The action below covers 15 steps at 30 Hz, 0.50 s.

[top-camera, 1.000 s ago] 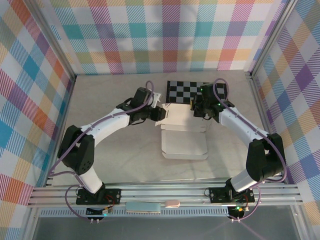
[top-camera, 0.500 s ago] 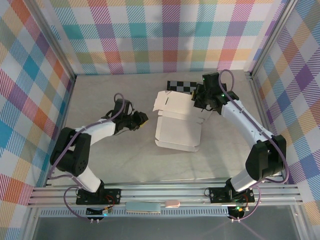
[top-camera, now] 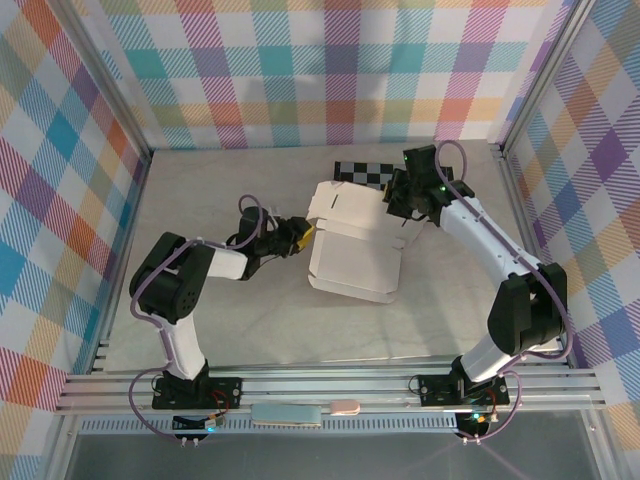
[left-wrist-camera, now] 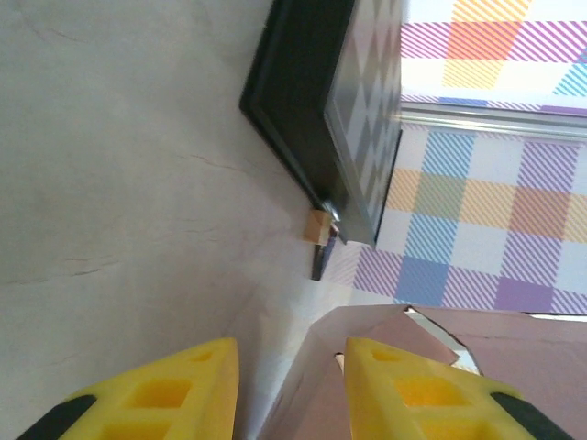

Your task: Fold the paper box

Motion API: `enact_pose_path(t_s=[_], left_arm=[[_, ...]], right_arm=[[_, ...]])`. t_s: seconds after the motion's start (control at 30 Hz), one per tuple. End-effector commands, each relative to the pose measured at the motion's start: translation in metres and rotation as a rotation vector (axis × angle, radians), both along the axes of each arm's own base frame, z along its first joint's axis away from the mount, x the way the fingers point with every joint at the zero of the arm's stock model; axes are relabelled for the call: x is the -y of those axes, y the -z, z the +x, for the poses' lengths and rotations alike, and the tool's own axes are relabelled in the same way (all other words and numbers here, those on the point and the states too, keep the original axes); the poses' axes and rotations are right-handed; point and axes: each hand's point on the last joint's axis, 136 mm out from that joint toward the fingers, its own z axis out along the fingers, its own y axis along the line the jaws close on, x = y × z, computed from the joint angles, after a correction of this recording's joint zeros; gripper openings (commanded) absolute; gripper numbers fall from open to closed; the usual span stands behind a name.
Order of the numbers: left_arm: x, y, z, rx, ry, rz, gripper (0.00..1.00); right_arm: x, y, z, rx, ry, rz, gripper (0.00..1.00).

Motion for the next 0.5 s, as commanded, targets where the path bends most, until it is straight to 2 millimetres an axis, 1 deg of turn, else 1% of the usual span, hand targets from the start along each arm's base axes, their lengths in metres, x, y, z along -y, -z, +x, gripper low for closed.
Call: enact_pose_path(t_s=[0.0, 0.23, 0.33, 0.47], left_arm=[[0.011, -0.014, 0.001, 0.042, 0.014, -0.078, 0.36], [0.020, -0.018, -0.005, 0.064, 0.023, -0.097, 0.38], [0.023, -0.024, -0.005, 0.090, 0.025, -0.101, 0.39], [0.032, -0.026, -0.005, 0.102, 0.054, -0.077, 0.42]], right_arm=[[0.002, -0.003, 0.005, -0.005, 0.035, 0.034, 0.00], [-0.001, -0.001, 0.008, -0.004, 0.034, 0.050, 0.00], [-0.003, -0.001, 0.007, -0.008, 0.026, 0.056, 0.00], [-0.005, 0.000, 0.007, -0.008, 0.019, 0.065, 0.00]])
